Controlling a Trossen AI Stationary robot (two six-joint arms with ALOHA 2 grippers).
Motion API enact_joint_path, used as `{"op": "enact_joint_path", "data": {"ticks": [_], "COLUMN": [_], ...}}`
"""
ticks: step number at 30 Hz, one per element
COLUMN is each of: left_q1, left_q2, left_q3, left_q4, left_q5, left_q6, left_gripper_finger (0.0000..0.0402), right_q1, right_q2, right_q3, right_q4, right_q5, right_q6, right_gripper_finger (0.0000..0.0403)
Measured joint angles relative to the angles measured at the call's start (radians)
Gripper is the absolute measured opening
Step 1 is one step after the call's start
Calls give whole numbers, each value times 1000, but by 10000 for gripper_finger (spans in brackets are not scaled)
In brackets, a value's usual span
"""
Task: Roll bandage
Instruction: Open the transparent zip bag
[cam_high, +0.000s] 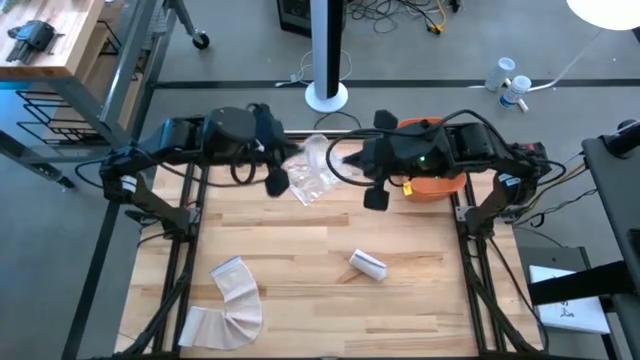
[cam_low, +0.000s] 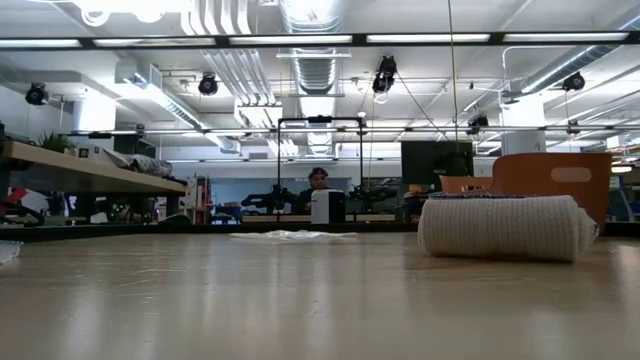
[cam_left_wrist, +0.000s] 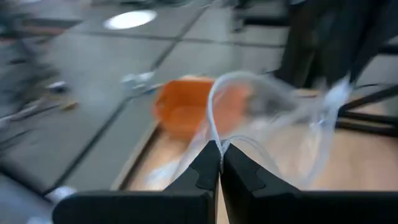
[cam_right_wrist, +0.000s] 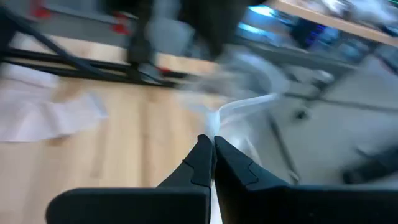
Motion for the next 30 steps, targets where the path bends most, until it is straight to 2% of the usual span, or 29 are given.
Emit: {"op": "enact_joint_path", "data": {"ticks": [1,3,5,6,8,10,12,14,16,18,20,22,25,30], "left_q1": [0,-1,-11,-18,-27,-27,-24,-23,-22,-21,-20,-23,-24,-22], "left_q2": [0,2,5,5,3,-5,-13,-18,-19,-12,-1,19,31,27], "left_q3": [0,-1,-3,-3,-3,-4,-4,-4,-4,-4,-6,-6,-9,-8], "left_q4": [23,75,115,128,145,141,139,140,143,149,151,149,100,-7], "left_q5": [28,180,353,384,322,170,25,-51,-40,61,191,254,254,128], "left_q6": [-2,47,110,119,101,67,35,20,28,67,101,102,90,82], "left_gripper_finger": [0,0,0,0,0,0,0,0,0,0,0,0,0,0], "right_q1": [0,1,-8,-14,-22,-23,-21,-20,-19,-19,-17,-19,-23,-19], "right_q2": [1,1,0,-5,-8,-10,-10,-10,-10,-10,-10,-11,-16,-32], "right_q3": [0,-2,-2,-2,-2,-2,-2,-2,-2,-2,-2,-2,-2,-2], "right_q4": [13,15,-9,-41,-119,-186,-205,-177,-114,-27,30,56,51,43], "right_q5": [-41,-67,-8,48,167,245,246,197,102,0,-25,5,78,97], "right_q6": [-1,3,38,66,136,207,238,236,197,152,127,120,107,76], "right_gripper_finger": [0,0,0,0,0,0,0,0,0,0,0,0,0,0]}}
